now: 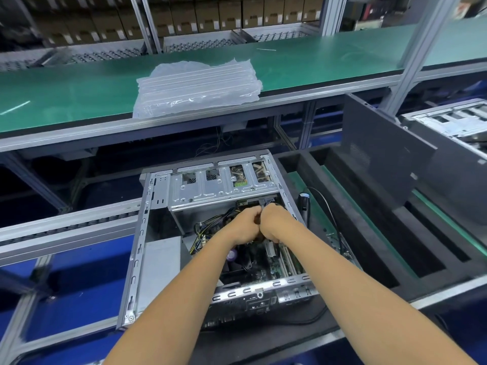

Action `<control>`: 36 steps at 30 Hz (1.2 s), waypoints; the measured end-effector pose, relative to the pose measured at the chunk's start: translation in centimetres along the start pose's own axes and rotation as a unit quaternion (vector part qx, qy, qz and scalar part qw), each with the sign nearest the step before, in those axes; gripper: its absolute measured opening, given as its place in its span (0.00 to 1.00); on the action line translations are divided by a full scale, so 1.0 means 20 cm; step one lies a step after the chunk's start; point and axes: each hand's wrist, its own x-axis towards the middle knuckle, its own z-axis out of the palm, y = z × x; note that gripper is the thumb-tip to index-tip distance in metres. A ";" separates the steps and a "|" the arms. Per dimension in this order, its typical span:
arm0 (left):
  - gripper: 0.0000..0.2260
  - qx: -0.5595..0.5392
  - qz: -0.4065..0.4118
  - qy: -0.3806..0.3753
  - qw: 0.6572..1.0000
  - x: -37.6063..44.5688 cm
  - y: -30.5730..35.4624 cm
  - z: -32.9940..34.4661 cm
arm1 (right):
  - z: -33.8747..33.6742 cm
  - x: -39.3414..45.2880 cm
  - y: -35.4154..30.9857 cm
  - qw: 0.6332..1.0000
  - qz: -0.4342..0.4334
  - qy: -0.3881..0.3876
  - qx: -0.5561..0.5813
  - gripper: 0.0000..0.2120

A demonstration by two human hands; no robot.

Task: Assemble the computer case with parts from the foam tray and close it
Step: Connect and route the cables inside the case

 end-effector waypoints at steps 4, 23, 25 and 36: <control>0.19 0.001 0.007 -0.003 1.000 -0.01 -0.01 -0.01 | -0.01 -0.01 0.02 1.000 -0.008 0.007 -0.007 0.19; 0.10 -0.246 0.034 0.312 0.917 -0.08 0.03 0.01 | -0.21 -0.02 0.12 0.979 -0.139 -0.111 0.101 0.08; 0.12 -0.225 0.061 0.308 0.922 -0.08 0.04 0.01 | -0.24 -0.03 0.15 0.966 -0.150 -0.131 0.164 0.06; 0.11 -0.155 0.084 0.258 0.950 -0.05 0.01 0.02 | -0.21 0.03 0.23 0.952 -0.256 0.018 0.170 0.10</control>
